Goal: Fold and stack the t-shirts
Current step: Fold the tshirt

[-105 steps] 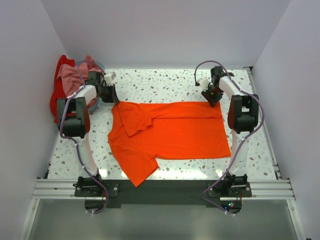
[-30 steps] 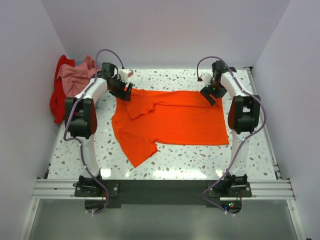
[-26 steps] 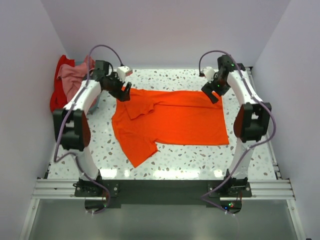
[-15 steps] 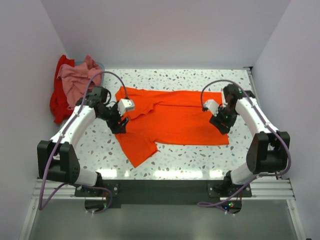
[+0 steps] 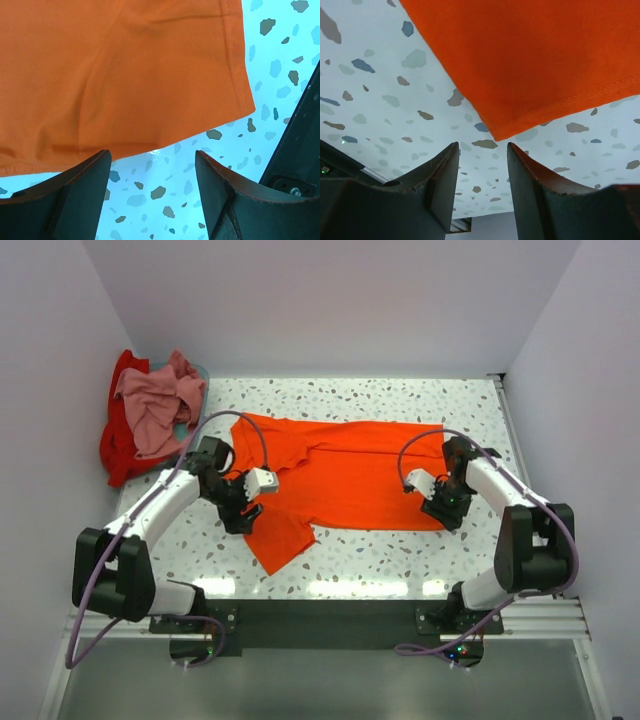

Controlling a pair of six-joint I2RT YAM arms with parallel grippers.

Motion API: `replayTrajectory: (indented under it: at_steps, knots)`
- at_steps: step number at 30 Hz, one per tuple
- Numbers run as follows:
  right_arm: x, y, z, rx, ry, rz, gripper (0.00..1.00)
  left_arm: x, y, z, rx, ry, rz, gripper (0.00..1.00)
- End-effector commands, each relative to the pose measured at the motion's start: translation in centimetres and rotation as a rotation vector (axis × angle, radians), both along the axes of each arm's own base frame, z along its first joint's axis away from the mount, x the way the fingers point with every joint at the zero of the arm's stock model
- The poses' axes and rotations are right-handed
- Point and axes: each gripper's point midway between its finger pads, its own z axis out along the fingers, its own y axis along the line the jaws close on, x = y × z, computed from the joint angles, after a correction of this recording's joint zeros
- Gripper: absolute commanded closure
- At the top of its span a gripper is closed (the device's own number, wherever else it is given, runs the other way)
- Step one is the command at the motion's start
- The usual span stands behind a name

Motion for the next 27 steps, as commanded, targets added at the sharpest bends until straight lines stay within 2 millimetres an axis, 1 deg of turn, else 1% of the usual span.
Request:
replayTrajectory:
  at_steps: [1,4,5,7,9,10,12,13,14,15,16,17,18,19,21,23,25,27]
  knots:
    - [1.3,-0.2,-1.0,-0.010,-0.027,0.019,0.54,1.0,-0.5,0.0,-0.006,-0.040,-0.003,0.27]
    - [1.2,-0.1,-1.6,-0.007,-0.019,0.022,0.55,1.3,-0.6,0.0,-0.006,-0.046,-0.003,0.28]
    - [0.9,-0.1,-2.1,-0.011,-0.006,0.030,0.57,1.3,-0.6,-0.1,-0.004,-0.041,0.002,0.28]
    - [0.8,-0.2,-2.8,-0.016,-0.006,0.033,0.57,1.1,-0.8,-0.3,-0.004,-0.035,-0.008,0.28]
    - [0.5,-0.5,-4.1,-0.037,-0.005,0.040,0.58,0.6,-1.2,-0.7,0.004,-0.023,-0.026,0.27]
    - [0.6,-0.6,-4.5,-0.045,-0.009,0.041,0.58,0.2,-1.2,-1.2,0.016,-0.019,-0.032,0.27]
    - [0.7,-0.7,-5.3,-0.054,-0.009,0.029,0.59,-0.4,-1.8,-1.6,0.032,-0.033,-0.055,0.26]
    - [0.8,-0.8,-5.5,-0.058,-0.010,0.027,0.60,-0.1,-2.1,-1.8,0.038,-0.062,-0.061,0.26]
    - [0.9,-0.8,-5.5,-0.058,-0.016,0.026,0.65,-0.3,-1.6,-2.6,0.078,-0.069,-0.048,0.25]
    - [0.9,-0.8,-5.8,-0.057,-0.024,0.024,0.67,0.1,-2.1,-2.5,0.085,-0.116,-0.059,0.25]
    - [1.0,-0.8,-5.8,-0.057,-0.030,0.024,0.71,0.1,-1.6,-3.0,0.125,-0.129,-0.049,0.25]
    - [0.9,-1.0,-5.8,-0.071,-0.031,0.025,0.79,0.2,-1.8,-3.0,0.132,-0.142,-0.050,0.26]
    - [0.9,-1.1,-5.7,-0.076,-0.029,0.026,0.83,0.5,-1.9,-3.0,0.134,-0.160,-0.048,0.26]
    - [0.9,-1.2,-5.7,-0.079,-0.031,0.026,0.89,0.5,-1.7,-3.1,0.147,-0.166,-0.046,0.26]
    - [1.1,-1.2,-5.5,-0.083,-0.037,0.027,0.96,0.4,-2.0,-3.3,0.158,-0.173,-0.053,0.27]
    - [1.3,-1.2,-5.2,-0.081,-0.042,0.025,1.00,0.7,-2.1,-3.5,0.179,-0.201,-0.053,0.28]
    - [1.2,-1.1,-5.0,-0.076,-0.036,0.026,1.00,1.2,-2.0,-3.7,0.201,-0.235,-0.040,0.30]
    - [1.3,-1.0,-4.7,-0.071,-0.038,0.027,1.00,1.3,-2.1,-3.9,0.205,-0.241,-0.043,0.32]
